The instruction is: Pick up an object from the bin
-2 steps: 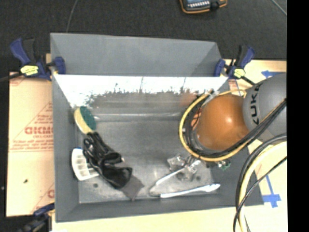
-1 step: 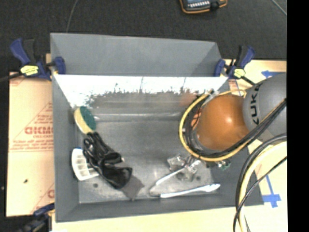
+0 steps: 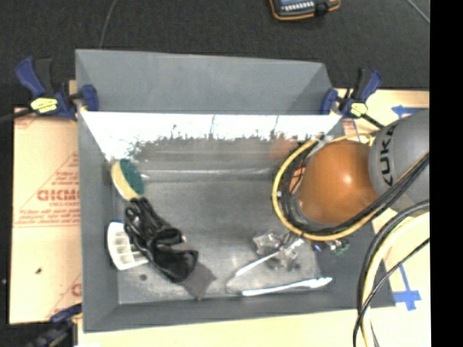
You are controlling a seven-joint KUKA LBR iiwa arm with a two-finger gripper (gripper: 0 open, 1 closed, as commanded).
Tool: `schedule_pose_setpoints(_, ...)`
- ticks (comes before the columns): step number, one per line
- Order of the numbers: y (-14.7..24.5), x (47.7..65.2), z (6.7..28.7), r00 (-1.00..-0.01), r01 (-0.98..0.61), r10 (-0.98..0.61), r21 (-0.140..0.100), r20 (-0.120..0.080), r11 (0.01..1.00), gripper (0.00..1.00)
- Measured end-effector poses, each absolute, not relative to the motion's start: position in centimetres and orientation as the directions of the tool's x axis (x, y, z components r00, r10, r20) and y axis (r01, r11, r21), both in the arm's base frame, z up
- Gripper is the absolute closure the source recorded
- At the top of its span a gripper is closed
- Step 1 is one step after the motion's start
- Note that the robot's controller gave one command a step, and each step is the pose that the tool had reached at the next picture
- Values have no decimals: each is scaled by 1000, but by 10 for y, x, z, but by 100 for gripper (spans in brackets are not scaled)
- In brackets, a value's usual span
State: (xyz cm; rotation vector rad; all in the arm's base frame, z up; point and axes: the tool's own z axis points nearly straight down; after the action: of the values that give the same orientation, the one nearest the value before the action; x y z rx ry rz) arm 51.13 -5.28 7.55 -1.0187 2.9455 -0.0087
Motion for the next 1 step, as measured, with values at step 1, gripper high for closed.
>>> schedule_pose_setpoints(1,-54,511,101,-784,-620,-620,-5,-15,784,100)
